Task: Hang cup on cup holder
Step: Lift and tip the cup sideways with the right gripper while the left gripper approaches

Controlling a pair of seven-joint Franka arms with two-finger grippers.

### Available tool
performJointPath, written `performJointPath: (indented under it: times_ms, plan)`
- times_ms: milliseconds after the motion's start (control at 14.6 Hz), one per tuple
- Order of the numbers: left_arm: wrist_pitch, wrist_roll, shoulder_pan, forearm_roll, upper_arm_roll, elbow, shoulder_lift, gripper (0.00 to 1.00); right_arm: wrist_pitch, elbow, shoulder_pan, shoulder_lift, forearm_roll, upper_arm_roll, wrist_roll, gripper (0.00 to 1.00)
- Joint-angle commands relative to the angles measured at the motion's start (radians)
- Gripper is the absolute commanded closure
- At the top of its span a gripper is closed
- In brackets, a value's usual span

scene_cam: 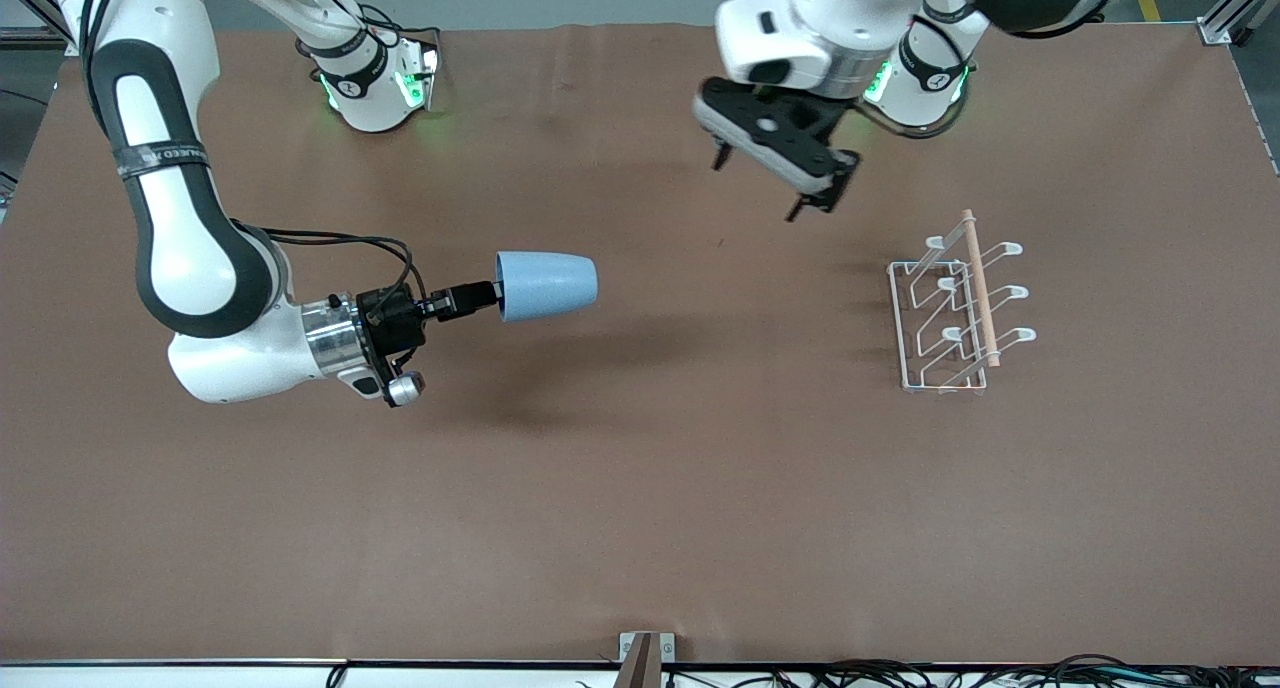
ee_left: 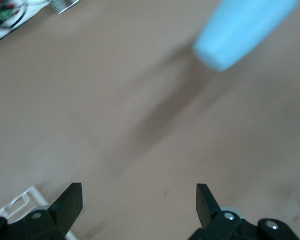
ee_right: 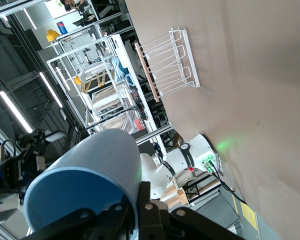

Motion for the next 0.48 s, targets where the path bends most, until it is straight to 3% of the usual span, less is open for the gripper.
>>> performJointPath:
  times_ms: [0,411]
  plan:
    - [0.059,0.016,-0.059,0.005,0.0,0.083,0.083,0.0,-0.009,0.043,0.026,-0.003,0.01,-0.007,0.057,0.98]
    - [0.232,0.09,-0.142,0.008,0.001,0.083,0.144,0.0,-0.029,0.043,0.035,-0.003,0.006,-0.008,0.063,0.98]
